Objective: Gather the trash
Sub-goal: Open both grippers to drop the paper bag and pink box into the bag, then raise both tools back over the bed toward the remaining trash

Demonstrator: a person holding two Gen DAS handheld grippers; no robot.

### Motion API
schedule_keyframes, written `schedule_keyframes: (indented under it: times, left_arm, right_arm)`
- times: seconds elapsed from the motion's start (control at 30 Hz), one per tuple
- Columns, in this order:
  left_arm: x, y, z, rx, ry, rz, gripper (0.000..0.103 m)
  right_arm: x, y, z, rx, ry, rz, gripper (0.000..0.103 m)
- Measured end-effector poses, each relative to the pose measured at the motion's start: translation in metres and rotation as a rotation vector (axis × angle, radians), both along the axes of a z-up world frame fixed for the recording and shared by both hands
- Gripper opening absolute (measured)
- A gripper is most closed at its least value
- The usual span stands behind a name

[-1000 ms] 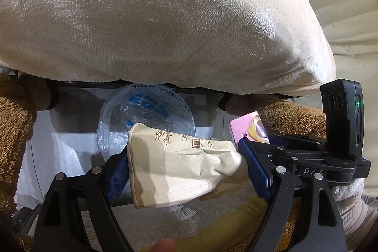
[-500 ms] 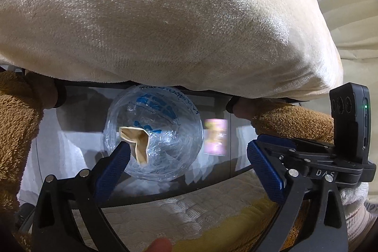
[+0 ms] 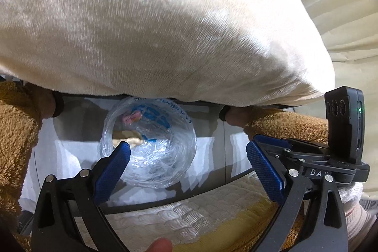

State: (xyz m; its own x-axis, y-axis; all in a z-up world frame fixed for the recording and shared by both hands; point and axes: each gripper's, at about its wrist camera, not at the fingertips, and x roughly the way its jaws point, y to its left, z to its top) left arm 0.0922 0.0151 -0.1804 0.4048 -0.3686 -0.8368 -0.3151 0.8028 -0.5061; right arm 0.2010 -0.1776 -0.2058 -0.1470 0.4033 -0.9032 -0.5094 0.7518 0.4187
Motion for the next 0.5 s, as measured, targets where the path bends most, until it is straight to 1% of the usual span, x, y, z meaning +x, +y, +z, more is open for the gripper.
schedule_keyframes:
  times: [0.1,0.23,0.33,0.5]
  left_arm:
    - [-0.003,0.001,0.009,0.005,-0.041,0.005,0.097]
    - [-0.007,0.001,0.026,0.031,-0.106,0.007,0.097]
    - [-0.011,0.0,0.04,0.058,-0.16,0.005,0.097]
    - [-0.022,0.0,0.067,0.098,-0.264,0.001,0.097]
  right_arm:
    - [-0.002,-0.001,0.009,0.014,-0.044,0.008,0.042]
    - [-0.004,-0.003,0.023,0.042,-0.104,0.012,0.042]
    - [-0.007,-0.007,0.036,0.075,-0.168,0.017,0.042]
    - [-0.016,-0.011,0.063,0.124,-0.313,0.03,0.043]
